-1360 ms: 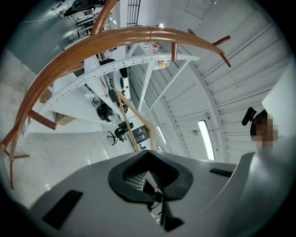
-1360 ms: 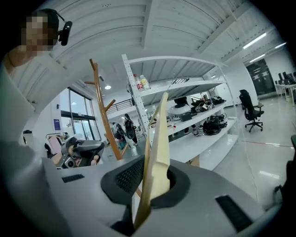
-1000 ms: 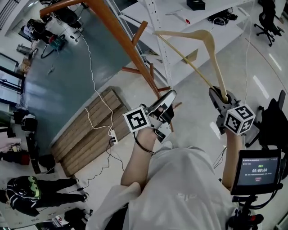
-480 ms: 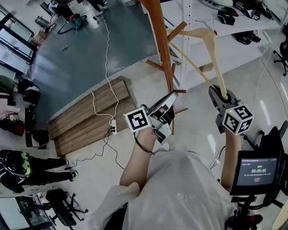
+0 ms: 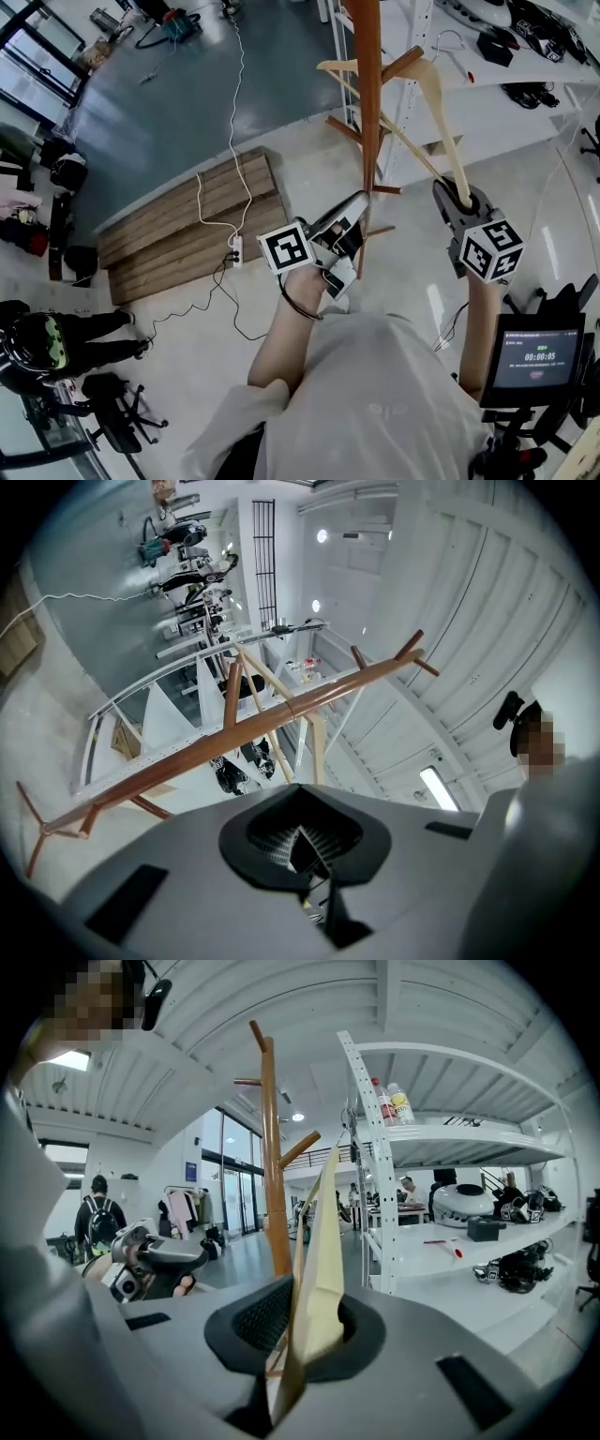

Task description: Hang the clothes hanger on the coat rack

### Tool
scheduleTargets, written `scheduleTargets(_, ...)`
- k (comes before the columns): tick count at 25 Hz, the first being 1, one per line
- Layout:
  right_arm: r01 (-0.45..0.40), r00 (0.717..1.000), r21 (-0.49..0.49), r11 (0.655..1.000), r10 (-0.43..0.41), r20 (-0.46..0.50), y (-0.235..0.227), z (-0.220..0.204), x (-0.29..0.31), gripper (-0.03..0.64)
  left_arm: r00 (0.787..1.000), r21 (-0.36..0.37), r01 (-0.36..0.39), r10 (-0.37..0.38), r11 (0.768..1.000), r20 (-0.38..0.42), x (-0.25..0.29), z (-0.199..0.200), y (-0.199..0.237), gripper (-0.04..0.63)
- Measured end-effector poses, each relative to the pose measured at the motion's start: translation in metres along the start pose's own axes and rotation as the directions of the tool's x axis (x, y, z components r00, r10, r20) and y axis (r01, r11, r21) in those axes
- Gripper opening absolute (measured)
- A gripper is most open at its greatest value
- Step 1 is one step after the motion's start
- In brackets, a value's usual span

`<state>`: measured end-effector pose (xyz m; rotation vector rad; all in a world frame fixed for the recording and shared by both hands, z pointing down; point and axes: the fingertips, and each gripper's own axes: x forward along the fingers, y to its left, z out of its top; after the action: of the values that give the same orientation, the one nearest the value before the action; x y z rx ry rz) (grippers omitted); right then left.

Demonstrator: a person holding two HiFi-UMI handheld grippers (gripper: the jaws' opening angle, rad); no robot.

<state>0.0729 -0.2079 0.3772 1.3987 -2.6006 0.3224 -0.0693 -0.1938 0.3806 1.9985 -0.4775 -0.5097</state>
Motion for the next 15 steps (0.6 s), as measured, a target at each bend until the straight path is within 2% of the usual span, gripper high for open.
scheduleTargets(10, 0.023, 0.998, -0.115, 0.993, -0.030, -0.061, 0.006, -0.011, 0.005, 0.041, 1.000, -0.022, -0.005, 0.006, 1.000, 0.022, -0.007, -0.002, 0.004, 0.006)
scheduleTargets(15, 0.029, 0.996, -0.142, 0.989, -0.040, -0.076, 0.009, -0.015, 0.005, 0.041, 1.000, -0.040, -0.006, 0.007, 0.999, 0.020, -0.007, -0.005, 0.006, 0.006)
